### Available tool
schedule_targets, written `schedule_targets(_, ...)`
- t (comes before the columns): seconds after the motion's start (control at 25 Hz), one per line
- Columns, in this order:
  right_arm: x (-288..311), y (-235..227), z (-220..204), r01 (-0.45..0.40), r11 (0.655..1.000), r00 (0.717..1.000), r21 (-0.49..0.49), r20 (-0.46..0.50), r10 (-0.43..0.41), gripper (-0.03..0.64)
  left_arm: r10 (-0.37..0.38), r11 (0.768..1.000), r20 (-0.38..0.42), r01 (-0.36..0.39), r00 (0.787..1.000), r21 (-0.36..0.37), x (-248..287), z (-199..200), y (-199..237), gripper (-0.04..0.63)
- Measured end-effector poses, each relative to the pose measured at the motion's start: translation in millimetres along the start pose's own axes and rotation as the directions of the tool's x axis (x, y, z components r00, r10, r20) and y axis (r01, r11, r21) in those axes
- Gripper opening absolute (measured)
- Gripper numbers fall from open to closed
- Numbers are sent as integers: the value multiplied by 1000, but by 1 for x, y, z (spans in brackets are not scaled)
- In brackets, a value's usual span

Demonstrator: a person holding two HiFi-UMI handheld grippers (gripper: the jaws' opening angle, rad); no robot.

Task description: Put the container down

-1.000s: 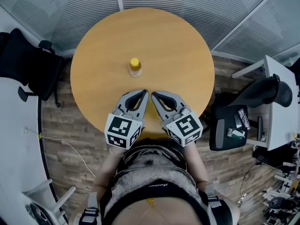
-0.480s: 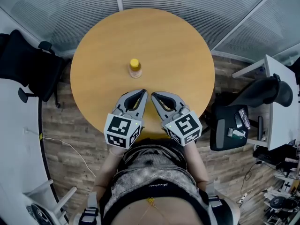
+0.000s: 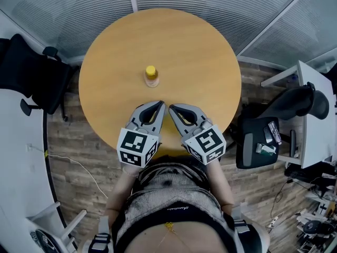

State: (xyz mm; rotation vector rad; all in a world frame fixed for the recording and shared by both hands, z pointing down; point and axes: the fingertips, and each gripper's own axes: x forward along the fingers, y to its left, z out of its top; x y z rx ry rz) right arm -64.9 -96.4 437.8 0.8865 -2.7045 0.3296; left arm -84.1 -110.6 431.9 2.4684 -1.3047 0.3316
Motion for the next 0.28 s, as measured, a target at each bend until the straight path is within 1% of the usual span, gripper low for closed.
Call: schedule_targets(0.28,-3,-1,-4,-7,1000,1000,2,-7,7,20,-2,1000,-7,2,1000,-7,4,-4,-5,20)
